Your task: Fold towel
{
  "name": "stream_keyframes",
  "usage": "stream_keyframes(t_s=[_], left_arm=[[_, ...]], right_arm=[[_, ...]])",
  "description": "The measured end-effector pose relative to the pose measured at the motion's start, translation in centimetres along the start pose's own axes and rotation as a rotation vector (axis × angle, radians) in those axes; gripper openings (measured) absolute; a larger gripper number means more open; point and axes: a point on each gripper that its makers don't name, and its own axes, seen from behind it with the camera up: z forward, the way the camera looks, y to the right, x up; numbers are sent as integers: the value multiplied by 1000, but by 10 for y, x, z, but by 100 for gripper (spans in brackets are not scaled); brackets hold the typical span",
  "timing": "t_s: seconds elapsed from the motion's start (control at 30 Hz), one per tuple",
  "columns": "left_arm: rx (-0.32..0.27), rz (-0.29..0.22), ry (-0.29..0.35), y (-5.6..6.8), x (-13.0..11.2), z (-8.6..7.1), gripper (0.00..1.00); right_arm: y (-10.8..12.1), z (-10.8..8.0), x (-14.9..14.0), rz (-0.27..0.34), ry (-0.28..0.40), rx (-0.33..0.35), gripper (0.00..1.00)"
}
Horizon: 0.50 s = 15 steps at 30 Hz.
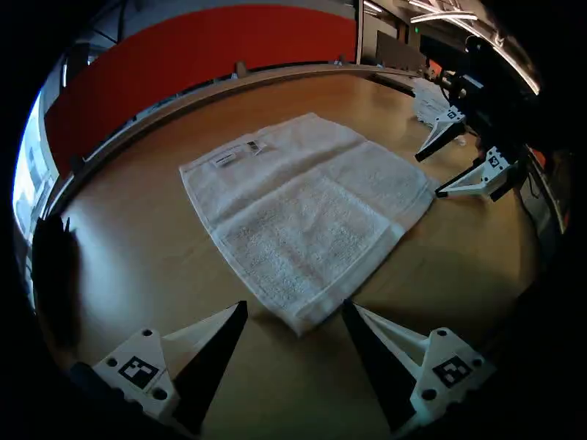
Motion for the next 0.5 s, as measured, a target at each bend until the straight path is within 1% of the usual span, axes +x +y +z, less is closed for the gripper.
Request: stream_keyframes(t_s=[0.17,0.3,0.43,0.5], left_arm=[[-11,5,-5,3,-1,2,96],[-14,4,-2,3,0,3,96],[-11,1,-2,3,-1,3,96],[-9,-3,-4,3,-1,3,95]], right_arm=[[-3,1,-2,8,0,17,98],[-3,0,-2,9,2,31,95],[-3,0,-2,11,3,36,88],[-2,0,-2,13,3,36,82]])
